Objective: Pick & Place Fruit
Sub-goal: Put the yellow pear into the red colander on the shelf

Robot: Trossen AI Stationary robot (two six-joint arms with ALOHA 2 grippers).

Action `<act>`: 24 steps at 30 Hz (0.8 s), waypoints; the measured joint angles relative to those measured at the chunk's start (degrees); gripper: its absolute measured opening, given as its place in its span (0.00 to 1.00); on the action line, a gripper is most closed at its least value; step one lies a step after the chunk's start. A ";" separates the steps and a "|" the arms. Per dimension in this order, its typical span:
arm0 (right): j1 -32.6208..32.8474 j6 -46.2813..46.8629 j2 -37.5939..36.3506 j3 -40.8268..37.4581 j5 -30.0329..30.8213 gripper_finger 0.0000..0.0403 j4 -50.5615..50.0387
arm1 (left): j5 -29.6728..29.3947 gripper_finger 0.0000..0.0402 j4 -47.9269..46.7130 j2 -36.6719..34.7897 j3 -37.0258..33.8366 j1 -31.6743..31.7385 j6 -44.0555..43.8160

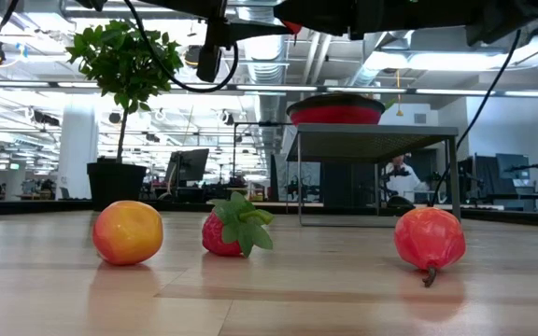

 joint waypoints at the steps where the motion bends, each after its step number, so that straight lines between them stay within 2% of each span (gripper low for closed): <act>1: 0.00 0.00 0.00 0.00 0.00 0.27 0.00 | 0.00 0.36 -0.02 0.00 0.00 0.00 0.02; 7: 0.41 0.00 -0.02 -0.05 -0.21 0.26 -0.04 | 2.01 0.37 -0.08 0.00 0.00 0.07 0.00; 15: 0.56 0.24 -0.02 -0.07 -0.77 0.26 -0.07 | 3.04 0.45 0.06 0.00 0.00 0.68 -0.05; 20: 0.81 0.00 -0.62 -0.07 -1.05 0.26 -1.02 | 3.05 0.56 0.74 -0.04 0.04 2.03 2.60; 24: 0.70 -0.04 -3.30 -0.07 0.54 0.26 -3.92 | 5.90 0.68 1.91 -0.09 0.11 4.35 4.26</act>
